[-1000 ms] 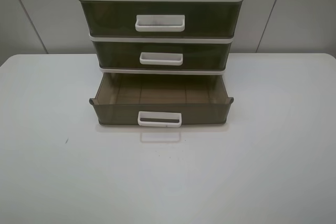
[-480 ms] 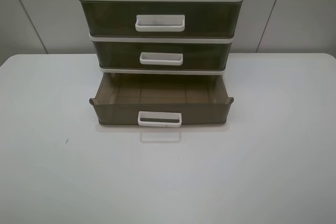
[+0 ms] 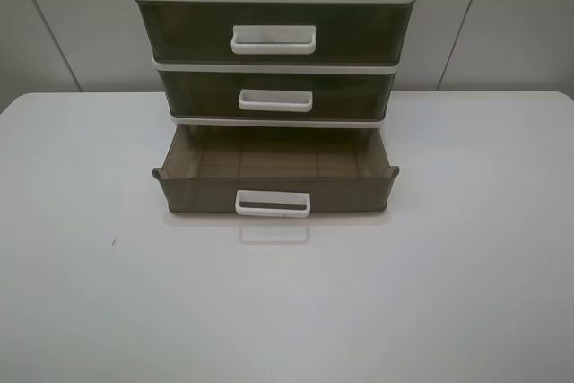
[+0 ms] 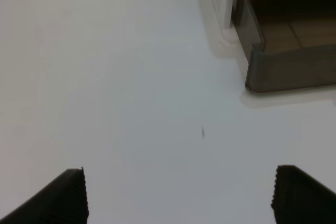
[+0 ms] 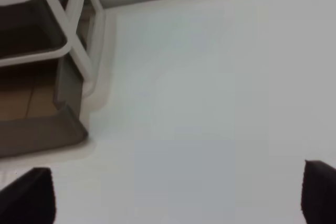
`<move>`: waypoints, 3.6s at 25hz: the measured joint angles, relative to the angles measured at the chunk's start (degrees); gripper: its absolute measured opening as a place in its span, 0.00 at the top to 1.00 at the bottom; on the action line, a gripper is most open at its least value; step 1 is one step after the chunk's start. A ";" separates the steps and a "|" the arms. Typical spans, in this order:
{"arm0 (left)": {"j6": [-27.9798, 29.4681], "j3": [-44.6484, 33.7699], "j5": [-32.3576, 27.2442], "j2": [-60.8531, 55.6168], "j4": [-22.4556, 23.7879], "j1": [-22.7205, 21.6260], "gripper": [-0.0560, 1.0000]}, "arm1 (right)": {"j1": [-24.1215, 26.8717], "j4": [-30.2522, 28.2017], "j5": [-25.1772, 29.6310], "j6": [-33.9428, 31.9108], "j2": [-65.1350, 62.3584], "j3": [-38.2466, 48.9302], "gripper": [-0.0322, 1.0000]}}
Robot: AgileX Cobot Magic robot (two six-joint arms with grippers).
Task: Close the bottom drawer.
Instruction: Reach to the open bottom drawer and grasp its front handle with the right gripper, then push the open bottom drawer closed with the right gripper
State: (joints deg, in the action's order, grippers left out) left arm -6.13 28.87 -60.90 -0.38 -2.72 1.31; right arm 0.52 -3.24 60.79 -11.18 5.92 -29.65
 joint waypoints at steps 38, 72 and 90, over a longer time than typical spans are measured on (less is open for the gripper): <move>0.00 0.00 0.00 0.00 0.00 0.00 0.27 | -42.80 13.53 -70.35 0.00 86.03 -4.20 0.70; 0.00 0.00 0.00 0.00 0.00 0.00 0.27 | -46.80 14.01 -100.54 0.00 104.96 -4.43 0.95; 0.00 0.00 0.00 0.00 0.00 0.00 0.27 | -46.91 24.36 -108.92 0.96 114.32 -11.88 0.95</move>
State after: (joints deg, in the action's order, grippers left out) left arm -6.13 28.87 -60.90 -0.38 -2.72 1.31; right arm -46.40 21.12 -48.13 -10.21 120.25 -41.54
